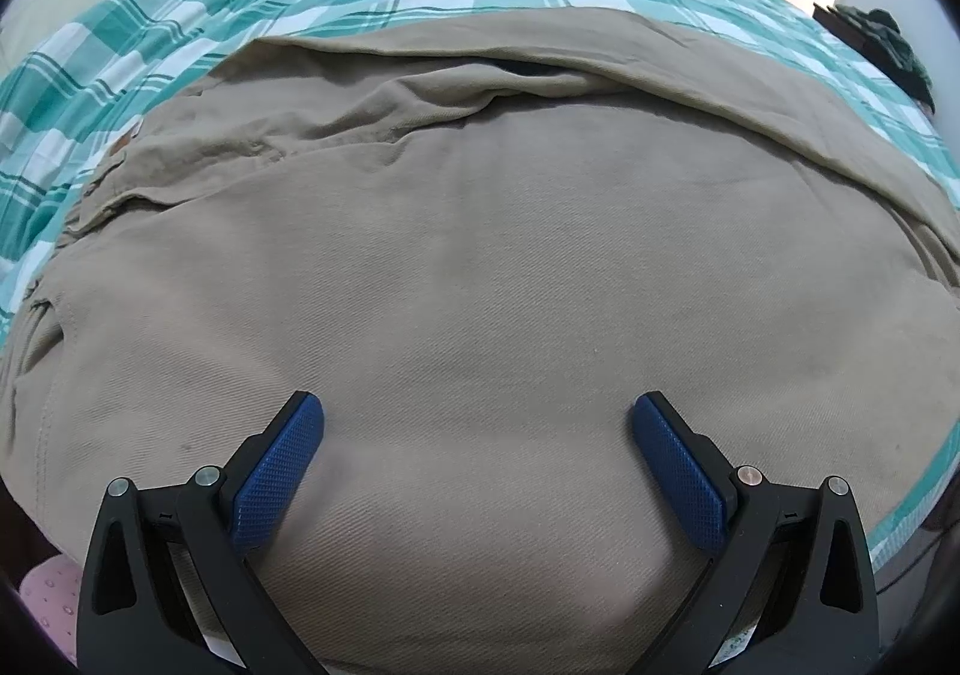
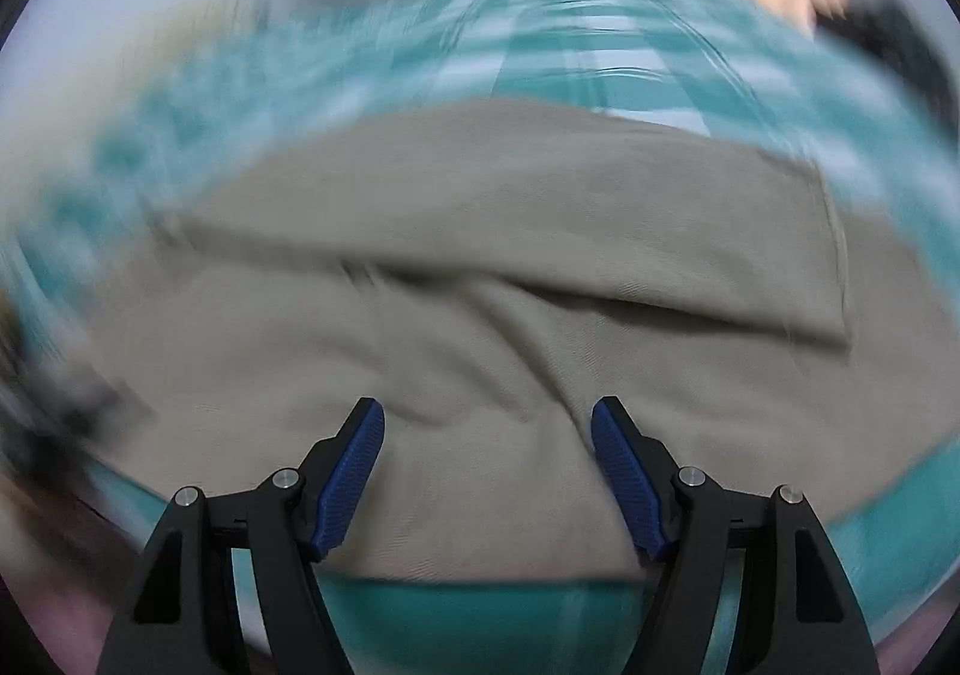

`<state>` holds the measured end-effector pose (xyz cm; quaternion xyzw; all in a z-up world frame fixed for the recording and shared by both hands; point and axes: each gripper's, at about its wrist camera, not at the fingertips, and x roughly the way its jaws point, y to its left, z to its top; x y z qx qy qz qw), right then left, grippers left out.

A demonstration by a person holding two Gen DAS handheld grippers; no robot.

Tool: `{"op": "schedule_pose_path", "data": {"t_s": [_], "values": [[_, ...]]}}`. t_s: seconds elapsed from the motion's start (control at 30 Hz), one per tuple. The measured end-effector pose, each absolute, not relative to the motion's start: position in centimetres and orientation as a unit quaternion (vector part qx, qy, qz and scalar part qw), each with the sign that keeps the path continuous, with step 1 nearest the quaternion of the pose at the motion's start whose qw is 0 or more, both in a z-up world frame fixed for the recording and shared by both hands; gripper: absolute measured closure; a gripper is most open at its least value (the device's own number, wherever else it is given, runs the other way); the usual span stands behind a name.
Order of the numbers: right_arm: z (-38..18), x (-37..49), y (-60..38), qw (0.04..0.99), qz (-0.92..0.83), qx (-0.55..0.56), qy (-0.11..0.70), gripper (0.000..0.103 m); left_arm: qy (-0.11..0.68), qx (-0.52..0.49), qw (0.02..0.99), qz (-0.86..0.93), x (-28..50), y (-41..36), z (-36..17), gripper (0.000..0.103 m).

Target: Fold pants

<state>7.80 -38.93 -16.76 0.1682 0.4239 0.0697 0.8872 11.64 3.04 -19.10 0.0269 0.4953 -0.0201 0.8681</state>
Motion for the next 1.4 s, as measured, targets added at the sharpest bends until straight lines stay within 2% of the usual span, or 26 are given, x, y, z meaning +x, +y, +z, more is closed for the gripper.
{"op": "schedule_pose_path", "data": {"t_s": [0.17,0.27,0.33,0.47,0.5,0.53,0.57,0.73,0.9,1.17,1.23,1.27,1.3,1.33,1.4], "values": [[-16.1,8.4,-44.4,0.821,0.093,0.397,0.4,0.032,0.496,0.027,0.868,-0.017,11.8,2.9,-19.2,0.001],[-18.6,11.4,-46.3,0.755,0.053,0.488,0.436,0.033,0.495,0.027,0.868,-0.018,11.7,3.0,-19.2,0.001],[-19.5,12.5,-47.1,0.75,-0.006,0.49,0.443,0.035,0.494,0.027,0.869,-0.019,11.6,3.1,-19.1,0.001],[-21.2,12.7,-49.1,0.742,-0.121,0.53,0.392,0.066,0.493,0.027,0.87,-0.018,11.6,3.1,-19.1,0.001],[-21.1,12.8,-49.2,0.751,-0.129,0.521,0.383,0.076,0.494,0.027,0.869,-0.019,11.6,3.1,-19.1,0.001],[-20.6,13.3,-49.2,0.771,-0.133,0.49,0.385,0.095,0.498,0.026,0.867,-0.022,11.7,3.2,-18.9,0.001],[-20.0,13.4,-49.0,0.783,-0.127,0.474,0.382,0.098,0.506,0.02,0.862,-0.025,11.7,3.5,-18.5,0.001],[-10.0,12.7,-47.1,0.874,-0.003,0.369,0.315,0.099,0.499,-0.186,0.841,-0.095,12.9,9.3,-13.6,0.001],[-1.5,9.9,-44.0,0.908,0.108,0.308,0.263,0.099,0.474,-0.35,0.795,-0.146,19.3,13.5,-11.6,0.001],[3.9,2.7,-41.2,0.917,0.222,0.238,0.231,0.099,0.503,-0.387,0.765,-0.11,27.7,14.8,-12.1,0.001],[4.3,0.9,-41.7,0.917,0.24,0.214,0.234,0.099,0.513,-0.383,0.761,-0.102,28.4,15.1,-12.4,0.004],[4.3,0.3,-42.1,0.918,0.242,0.205,0.238,0.099,0.516,-0.383,0.76,-0.102,28.8,15.3,-12.3,0.009],[4.0,-0.1,-42.4,0.919,0.241,0.189,0.25,0.099,0.518,-0.384,0.758,-0.102,28.8,15.4,-12.4,0.048],[3.7,-0.1,-42.9,0.92,0.233,0.183,0.257,0.099,0.526,-0.389,0.75,-0.101,29.1,15.7,-12.8,0.101],[2.1,1.5,-44.6,0.915,0.206,0.191,0.29,0.099,0.526,-0.418,0.735,-0.092,28.9,16.2,-12.8,0.101]]}}
